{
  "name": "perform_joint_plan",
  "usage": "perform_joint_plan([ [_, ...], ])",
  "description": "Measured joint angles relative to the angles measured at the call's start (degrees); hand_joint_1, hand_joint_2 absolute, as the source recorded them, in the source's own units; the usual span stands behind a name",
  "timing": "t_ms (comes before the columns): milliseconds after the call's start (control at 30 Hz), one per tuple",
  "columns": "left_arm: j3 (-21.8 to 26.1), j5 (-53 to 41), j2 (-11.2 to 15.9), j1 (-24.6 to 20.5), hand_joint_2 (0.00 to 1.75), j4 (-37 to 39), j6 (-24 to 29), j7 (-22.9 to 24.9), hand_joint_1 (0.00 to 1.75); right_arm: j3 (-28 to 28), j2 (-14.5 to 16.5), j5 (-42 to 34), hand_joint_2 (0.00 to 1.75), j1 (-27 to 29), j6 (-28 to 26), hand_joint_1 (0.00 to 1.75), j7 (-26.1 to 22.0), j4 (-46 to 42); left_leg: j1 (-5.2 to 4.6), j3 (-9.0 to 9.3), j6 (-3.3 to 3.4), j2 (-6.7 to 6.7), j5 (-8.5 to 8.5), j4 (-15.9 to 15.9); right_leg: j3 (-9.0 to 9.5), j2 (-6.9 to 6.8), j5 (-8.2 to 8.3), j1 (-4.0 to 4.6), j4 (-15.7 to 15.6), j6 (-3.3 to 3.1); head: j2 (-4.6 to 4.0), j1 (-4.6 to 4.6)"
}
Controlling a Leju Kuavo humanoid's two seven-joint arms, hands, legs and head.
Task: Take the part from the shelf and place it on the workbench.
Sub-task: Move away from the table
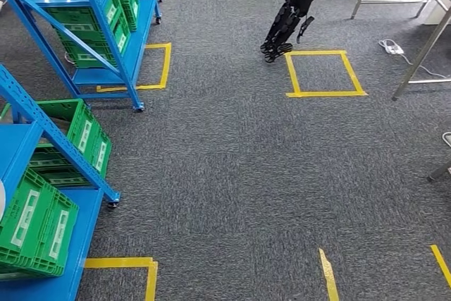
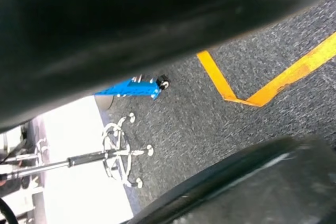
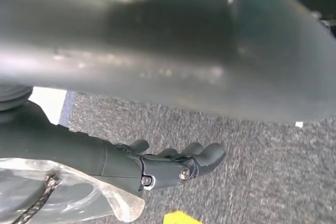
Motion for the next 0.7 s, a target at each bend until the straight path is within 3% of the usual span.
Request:
perform_joint_plan([
  [67,0.01,-0.01,-0.01,0.05,0.0,0.0,0.0,0.09,0.0,0.0,0.0,0.01,0.0,0.06,0.0,0.0,0.0,0.0,0.65,0.26,-0.99,-0.6,-0.7,0.74,2.2,-0.04,4.48,-0.84,-6.06,0.87,0.0,0.0],
  [100,0.01,-0.01,0.06,0.02,0.0,0.0,0.0,0.12,0.0,0.0,0.1,0.01,0.0,0.01,0.0,0.0,0.0,-0.04,0.86,0.2,-1.66,-0.84,-1.25,1.39,3.86,0.13,5.93,-1.06,-9.83,1.35,0.0,0.2],
  [133,0.01,-0.02,0.1,-0.02,0.0,0.0,0.01,0.14,0.0,0.0,0.19,0.01,0.0,-0.07,0.0,0.0,0.0,-0.09,0.97,0.02,-2.27,-1.03,-1.81,2.11,5.24,0.31,6.74,-1.21,-12.63,1.32,0.01,0.38],
  [200,0.01,-0.09,0.17,-0.07,0.0,0.0,0.1,0.16,0.0,0.0,0.32,-0.03,0.0,-0.16,-0.02,0.0,0.04,-0.16,0.92,-0.37,-3.03,-1.26,-2.46,2.99,6.15,0.65,6.11,-1.08,-14.06,0.48,0.01,0.33],
  [233,0.01,-0.14,0.13,-0.03,0.0,0.0,0.15,0.16,0.0,0.0,0.28,-0.05,0.0,-0.13,-0.05,0.0,0.07,-0.16,0.99,-0.39,-3.18,-1.31,-2.58,3.13,6.19,0.66,6.02,-1.05,-13.85,-0.28,0.01,0.09],
  [300,0.01,-0.26,0.11,0.06,0.0,0.0,0.19,0.16,0.0,0.0,0.22,-0.09,0.0,0.0,-0.16,0.0,0.13,-0.15,1.24,-0.49,-3.47,-1.2,-3.29,4.01,6.36,0.61,5.71,-0.86,-13.61,-1.18,0.0,-0.23],
  [367,0.01,-0.34,0.11,0.0,0.0,0.0,0.21,0.16,0.0,0.0,0.2,-0.11,0.0,0.01,-0.25,0.0,0.13,-0.15,1.21,-2.68,-3.51,-0.95,-5.86,8.85,6.73,0.46,5.39,-0.6,-13.6,-1.87,0.0,-0.33],
  [433,0.01,-0.36,0.1,-0.07,0.0,0.01,0.21,0.17,0.0,-0.01,0.2,-0.11,0.0,-0.01,-0.28,0.0,0.13,-0.15,0.9,-7.18,-3.1,-0.85,-9.01,17.13,7.04,0.28,4.99,-0.13,-13.6,-2.4,0.0,-0.34],
  [467,0.01,-0.36,0.1,0.0,0.0,0.01,0.21,0.17,0.0,-0.01,0.2,-0.12,0.0,0.02,-0.28,0.0,0.13,-0.15,0.69,-9.06,-2.73,-0.85,-9.59,20.16,7.26,0.26,4.74,0.15,-13.6,-2.63,0.0,-0.34],
  [500,0.01,-0.36,0.1,0.1,0.0,0.01,0.2,0.18,0.0,-0.01,0.2,-0.13,0.0,0.06,-0.28,0.0,0.13,-0.15,0.4,-10.1,-2.25,-0.85,-9.06,21.32,7.58,0.27,4.45,0.43,-13.6,-2.82,0.0,-0.33],
  [533,0.01,-0.36,0.1,0.19,0.0,0.02,0.2,0.18,0.0,-0.01,0.2,-0.13,0.0,0.1,-0.29,0.0,0.13,-0.15,0.03,-10.02,-1.65,-0.86,-7.35,20.12,8.04,0.31,4.1,0.7,-13.6,-2.94,0.0,-0.32],
  [600,0.01,-0.37,0.14,0.24,0.0,0.02,0.2,0.17,0.0,0.0,0.21,-0.14,0.0,0.14,-0.3,0.0,0.13,-0.16,-1.02,-7.66,0.07,-0.84,-2.36,13.51,9.0,0.33,3.26,1.01,-13.74,-3.02,0.0,-0.24],
  [633,0.01,-0.38,0.18,0.19,0.0,0.02,0.2,0.17,0.0,-0.01,0.24,-0.14,0.0,0.07,-0.29,0.0,0.13,-0.16,-1.54,-6.39,0.92,-0.77,-0.72,10.43,9.34,0.28,2.85,1.11,-13.83,-2.93,0.0,-0.14],
  [667,0.01,-0.38,0.22,0.11,0.0,0.02,0.22,0.17,0.0,-0.02,0.26,-0.16,0.0,-0.02,-0.27,0.0,0.14,-0.16,-2.05,-5.32,1.69,-0.71,-0.12,8.06,9.53,0.2,2.55,1.03,-13.98,-2.74,0.0,-0.11],
  [700,0.01,-0.39,0.26,0.03,0.0,0.02,0.25,0.17,0.0,-0.02,0.28,-0.17,0.0,-0.1,-0.23,0.0,0.14,-0.16,-2.38,-4.71,2.22,-0.66,-0.56,6.73,9.71,0.06,2.52,0.92,-13.93,-2.51,0.01,-0.13],
])
